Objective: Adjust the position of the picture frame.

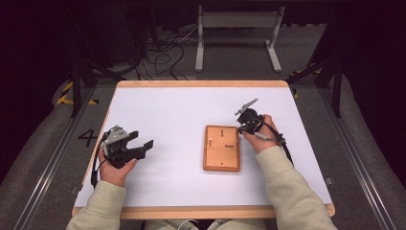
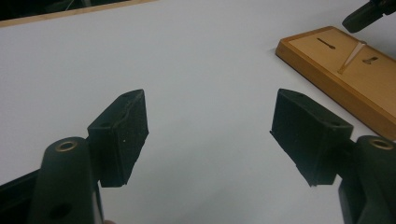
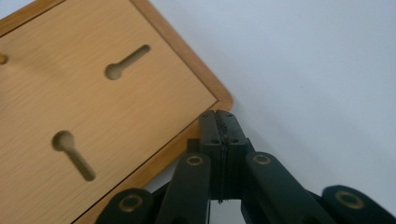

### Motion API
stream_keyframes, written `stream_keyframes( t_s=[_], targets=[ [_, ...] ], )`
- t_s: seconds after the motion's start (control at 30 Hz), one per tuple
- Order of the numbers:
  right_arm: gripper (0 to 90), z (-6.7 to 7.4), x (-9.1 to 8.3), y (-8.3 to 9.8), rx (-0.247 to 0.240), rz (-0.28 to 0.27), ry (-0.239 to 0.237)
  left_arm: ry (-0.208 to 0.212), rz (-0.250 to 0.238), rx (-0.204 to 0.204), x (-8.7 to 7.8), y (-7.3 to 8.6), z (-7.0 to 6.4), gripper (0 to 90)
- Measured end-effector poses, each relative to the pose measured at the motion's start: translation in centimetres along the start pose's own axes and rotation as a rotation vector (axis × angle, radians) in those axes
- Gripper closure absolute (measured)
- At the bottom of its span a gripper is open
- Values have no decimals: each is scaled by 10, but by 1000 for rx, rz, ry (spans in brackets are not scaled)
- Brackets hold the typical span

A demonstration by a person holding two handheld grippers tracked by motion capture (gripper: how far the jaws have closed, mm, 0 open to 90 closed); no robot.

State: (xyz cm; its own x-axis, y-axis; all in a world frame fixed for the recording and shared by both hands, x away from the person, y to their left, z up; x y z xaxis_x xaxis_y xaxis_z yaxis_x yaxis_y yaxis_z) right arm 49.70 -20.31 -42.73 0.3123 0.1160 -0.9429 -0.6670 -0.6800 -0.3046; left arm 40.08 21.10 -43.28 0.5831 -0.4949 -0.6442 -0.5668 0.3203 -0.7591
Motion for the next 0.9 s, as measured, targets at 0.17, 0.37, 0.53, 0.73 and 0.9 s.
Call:
stream_keyframes(
  t_s=[0.17, 0.37, 0.53, 0.73, 0.9],
  targets=[
    [900, -8, 9, -3, 35, 52, 11, -6, 0, 2, 0, 0, 0, 272],
    [900, -12, 19, -11, 27, 104, 14, -5, 1, -5, -1, 2, 1, 272],
    [900, -17, 23, -17, 17, 104, -11, -5, 4, -6, -1, 3, 2, 272],
    [900, -11, 25, -34, -6, 94, -18, -6, 3, -11, -1, 4, 3, 272],
    [900, 5, 29, -47, -27, 73, -49, -3, 3, -13, -1, 3, 4, 272]
  ],
)
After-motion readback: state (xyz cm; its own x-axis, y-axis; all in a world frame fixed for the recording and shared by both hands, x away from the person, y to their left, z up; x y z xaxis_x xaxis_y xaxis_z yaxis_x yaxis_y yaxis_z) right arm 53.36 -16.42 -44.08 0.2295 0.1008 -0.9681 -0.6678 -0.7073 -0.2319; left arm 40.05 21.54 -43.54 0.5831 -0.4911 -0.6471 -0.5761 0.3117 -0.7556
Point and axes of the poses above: each handheld gripper's, and its own axes: x roughly forward along the jaws, y roughly out of its underside, z roughly to its left, the point moved 2 cm from there along x, roughly forward along the jaws, and after that the axes turned 11 degrees about z, right-handed, at the moved point
